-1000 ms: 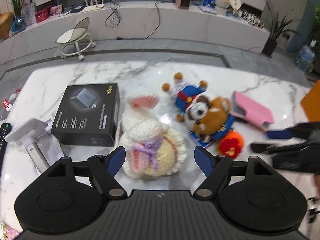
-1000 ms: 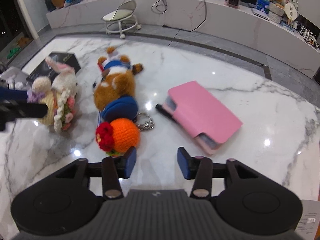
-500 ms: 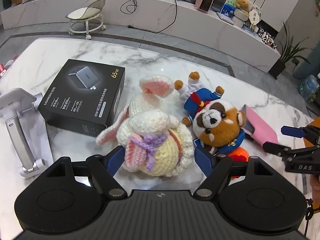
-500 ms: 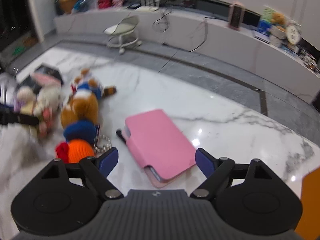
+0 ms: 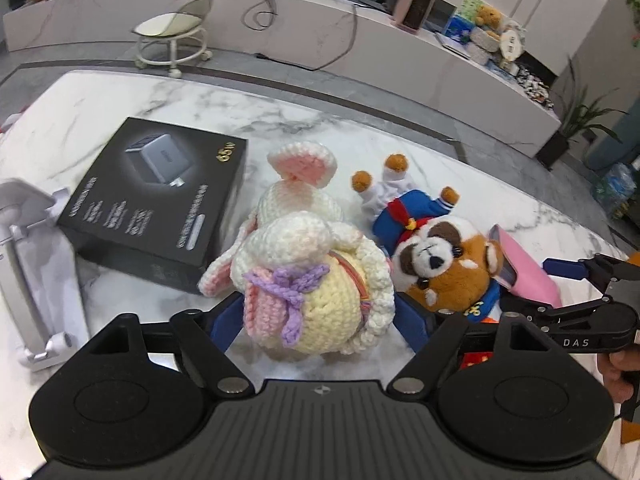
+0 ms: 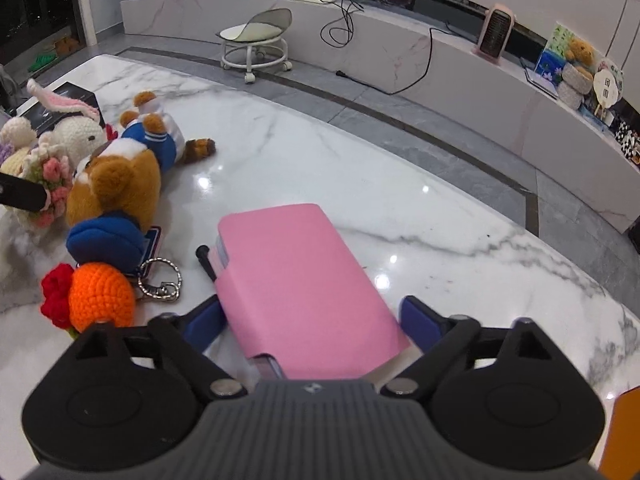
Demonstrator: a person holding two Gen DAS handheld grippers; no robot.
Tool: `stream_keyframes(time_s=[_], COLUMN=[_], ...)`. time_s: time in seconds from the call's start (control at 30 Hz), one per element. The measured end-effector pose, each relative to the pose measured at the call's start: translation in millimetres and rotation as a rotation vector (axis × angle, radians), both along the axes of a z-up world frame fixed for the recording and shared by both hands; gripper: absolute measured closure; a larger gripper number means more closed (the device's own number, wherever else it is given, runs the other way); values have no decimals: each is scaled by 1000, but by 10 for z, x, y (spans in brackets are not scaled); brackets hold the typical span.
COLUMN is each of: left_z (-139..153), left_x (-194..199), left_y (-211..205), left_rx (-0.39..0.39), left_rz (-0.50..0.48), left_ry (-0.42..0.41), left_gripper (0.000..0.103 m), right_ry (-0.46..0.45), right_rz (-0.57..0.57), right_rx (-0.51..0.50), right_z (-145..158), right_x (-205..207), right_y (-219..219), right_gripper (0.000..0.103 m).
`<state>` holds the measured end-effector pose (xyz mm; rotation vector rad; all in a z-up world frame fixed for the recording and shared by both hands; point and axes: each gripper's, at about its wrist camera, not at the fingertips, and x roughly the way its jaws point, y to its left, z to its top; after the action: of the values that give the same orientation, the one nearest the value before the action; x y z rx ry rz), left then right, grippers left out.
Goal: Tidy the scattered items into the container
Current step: 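Lower the left tool onto the crocheted bunny while the right tool approaches the pink phone case, then close the left gripper on the crocheted bunny while the right gripper grasps the pink case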
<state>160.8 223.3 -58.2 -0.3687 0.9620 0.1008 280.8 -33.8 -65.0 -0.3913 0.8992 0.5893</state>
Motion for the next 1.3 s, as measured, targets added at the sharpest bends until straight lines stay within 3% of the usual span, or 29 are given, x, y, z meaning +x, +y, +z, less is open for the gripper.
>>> stream_keyframes(time_s=[0.17,0.2,0.27,0.63,0.73,0.97,1.3], left_z=[39,47,77,213,286,368,690], left_x=[40,38,28,-21,-32,-74,-224], left_y=[14,10,11,2,-17,-37,-81], left_rx=[-35,-37,-57,-137,-135,-114,-92], left_rz=[-19,-23,-31,-70,-72,-79,-87], left_ry=[16,19,19,2,-17,-36,-108], left_gripper=[23,27,48,52,52,52,52], right_ry=[72,76,81,116,118,116,82], right_rz=[-4,-1,-2,-110,-129,-161,-242], right_rx=[6,5,5,41,38,29,124], right_z=[68,84,137,482,548,625,1068], right_x=[-25,-43,-81,-171,-181,-212,-464], right_y=[-96,-102,-117,-300,-378,-498,-879], right_gripper=[21,23,28,68,75,78,79])
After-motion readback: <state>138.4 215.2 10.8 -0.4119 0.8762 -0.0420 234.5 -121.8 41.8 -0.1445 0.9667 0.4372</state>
